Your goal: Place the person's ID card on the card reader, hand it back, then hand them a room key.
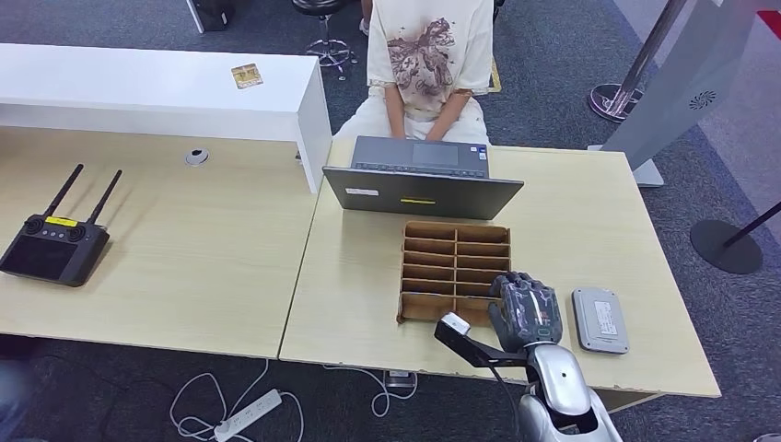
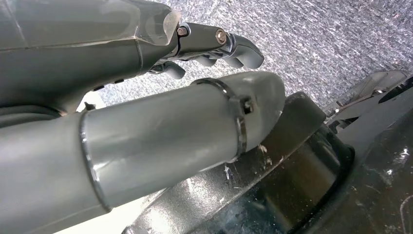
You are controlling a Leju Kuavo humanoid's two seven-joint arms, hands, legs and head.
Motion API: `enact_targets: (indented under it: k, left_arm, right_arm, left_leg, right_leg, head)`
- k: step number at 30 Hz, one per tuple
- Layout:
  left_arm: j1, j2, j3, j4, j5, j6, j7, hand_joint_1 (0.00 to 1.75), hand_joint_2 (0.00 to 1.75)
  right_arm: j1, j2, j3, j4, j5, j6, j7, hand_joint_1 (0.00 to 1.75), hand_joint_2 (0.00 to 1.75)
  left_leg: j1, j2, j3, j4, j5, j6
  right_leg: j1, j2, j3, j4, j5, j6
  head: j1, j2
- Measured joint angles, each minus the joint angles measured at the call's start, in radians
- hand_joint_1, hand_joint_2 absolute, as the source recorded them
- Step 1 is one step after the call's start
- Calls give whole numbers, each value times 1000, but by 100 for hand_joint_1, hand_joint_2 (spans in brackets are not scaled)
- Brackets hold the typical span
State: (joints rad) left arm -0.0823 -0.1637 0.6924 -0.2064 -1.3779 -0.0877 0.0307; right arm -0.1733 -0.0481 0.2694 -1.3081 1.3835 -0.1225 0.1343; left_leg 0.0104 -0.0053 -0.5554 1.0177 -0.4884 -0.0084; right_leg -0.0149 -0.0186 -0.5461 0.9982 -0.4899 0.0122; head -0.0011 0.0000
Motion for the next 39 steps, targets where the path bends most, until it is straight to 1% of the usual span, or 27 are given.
enact_targets:
  k: [9,12,21,28,31,35,37,39]
  left_arm:
    - [0,0,0,0,0,0,-1,0,0]
    - [0,0,0,0,0,0,-1,0,0]
    - [0,0,0,0,-1,0,-1,0,0]
    - [0,0,0,0,-1,0,-1,0,0]
    - [0,0,0,0,-1,0,-1,0,0]
    - [0,0,0,0,-1,0,-5,0,0]
    - [0,0,0,0,-1,0,-8,0,0]
    - [0,0,0,0,0,0,-10,0,0]
  right_arm:
    - [0,0,1,0,0,0,-3,106,175]
    - [0,0,1,0,0,0,-3,113,175]
    - [0,0,3,-1,0,0,-3,118,175]
    - [-2,0,5,-1,1,0,-3,126,175]
    - [-6,0,7,0,2,0,-4,136,175]
    - [-17,0,8,6,3,-1,-12,166,175]
    - [-21,0,8,9,2,-5,-18,173,175]
    - [-24,0,9,10,0,-14,-22,175,175]
  left_leg:
    - [0,0,0,0,0,0]
    - [0,0,0,0,0,0]
    - [0,0,0,0,0,0]
    - [0,0,0,0,0,0]
    - [0,0,0,0,0,0]
    - [0,0,0,0,0,0]
    - [0,0,0,0,0,0]
    - [0,0,0,0,0,0]
  right_leg:
    - [0,0,0,0,0,0]
    - [0,0,0,0,0,0]
    - [0,0,0,0,0,0]
    - [0,0,0,0,0,0]
    - [0,0,0,0,0,0]
    - [0,0,0,0,0,0]
    - [0,0,0,0,0,0]
    - [0,0,0,0,0,0]
  head:
    - [0,0]
    - [0,0]
    - [0,0]
    - [0,0]
    - [0,0]
    - [0,0]
    - [0,0]
    - [0,0]
